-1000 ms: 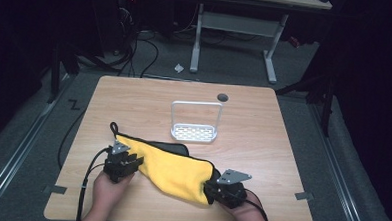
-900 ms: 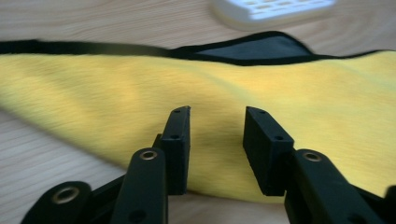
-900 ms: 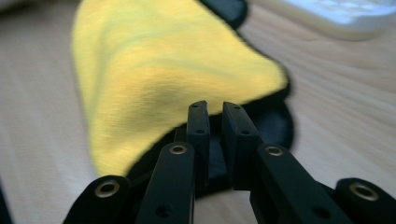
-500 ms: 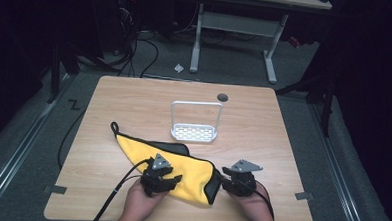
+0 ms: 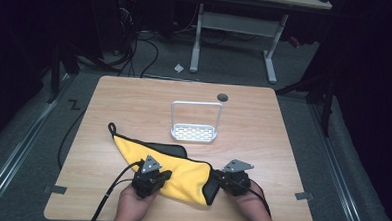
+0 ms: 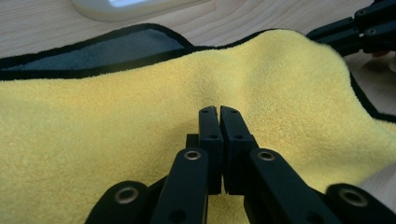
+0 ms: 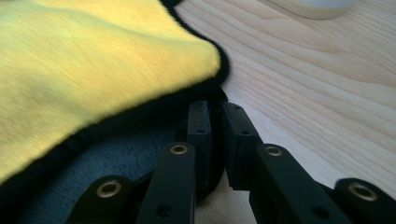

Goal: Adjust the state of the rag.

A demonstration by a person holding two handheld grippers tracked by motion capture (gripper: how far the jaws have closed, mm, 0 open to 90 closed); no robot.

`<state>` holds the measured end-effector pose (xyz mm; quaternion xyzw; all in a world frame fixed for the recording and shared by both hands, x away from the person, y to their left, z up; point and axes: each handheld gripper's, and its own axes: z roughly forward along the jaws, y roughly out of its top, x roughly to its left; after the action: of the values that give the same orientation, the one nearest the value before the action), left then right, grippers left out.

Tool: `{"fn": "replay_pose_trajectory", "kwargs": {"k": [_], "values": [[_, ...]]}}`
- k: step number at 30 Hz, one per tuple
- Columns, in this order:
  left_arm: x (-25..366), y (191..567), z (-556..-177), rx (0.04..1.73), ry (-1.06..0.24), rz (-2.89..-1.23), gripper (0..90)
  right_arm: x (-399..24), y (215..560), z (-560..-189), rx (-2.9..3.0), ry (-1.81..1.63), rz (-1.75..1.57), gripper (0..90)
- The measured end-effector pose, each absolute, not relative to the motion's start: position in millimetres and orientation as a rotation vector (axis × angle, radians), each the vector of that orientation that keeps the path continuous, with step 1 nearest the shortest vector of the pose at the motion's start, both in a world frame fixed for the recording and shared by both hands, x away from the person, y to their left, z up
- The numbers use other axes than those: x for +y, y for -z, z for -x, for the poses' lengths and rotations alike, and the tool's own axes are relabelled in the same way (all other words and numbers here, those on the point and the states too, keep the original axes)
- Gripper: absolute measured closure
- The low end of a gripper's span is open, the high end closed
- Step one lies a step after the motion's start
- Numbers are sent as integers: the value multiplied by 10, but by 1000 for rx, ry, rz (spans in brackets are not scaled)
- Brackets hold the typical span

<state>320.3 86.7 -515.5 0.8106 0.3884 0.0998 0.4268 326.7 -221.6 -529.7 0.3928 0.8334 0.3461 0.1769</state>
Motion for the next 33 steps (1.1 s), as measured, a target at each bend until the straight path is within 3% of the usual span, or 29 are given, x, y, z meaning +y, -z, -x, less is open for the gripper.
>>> {"fn": "replay_pose_trajectory", "kwargs": {"k": [7,13,16,18,22,28,33], "values": [[1156,5162,-2982,993,-209,-1963,880,-2433,5284,-3266,2287,-933,-1187,833],[1205,5267,-2856,1012,-207,-2015,897,-2742,5276,-3252,2175,-806,-1263,834],[1201,5301,-2892,1036,-199,-2003,847,-2922,5269,-3227,2139,-782,-1309,826],[1180,5315,-2919,1041,-211,-2002,757,-2981,5269,-3212,2147,-820,-1337,793],[1182,5362,-2969,1061,-215,-1999,596,-2857,5217,-3171,2137,-865,-1291,613],[1209,5364,-3075,1092,-220,-1978,586,-2548,5167,-3142,2195,-1009,-1210,637],[1224,5350,-3391,1121,-288,-1986,571,-2256,5131,-3050,2290,-1117,-1119,645]]}}
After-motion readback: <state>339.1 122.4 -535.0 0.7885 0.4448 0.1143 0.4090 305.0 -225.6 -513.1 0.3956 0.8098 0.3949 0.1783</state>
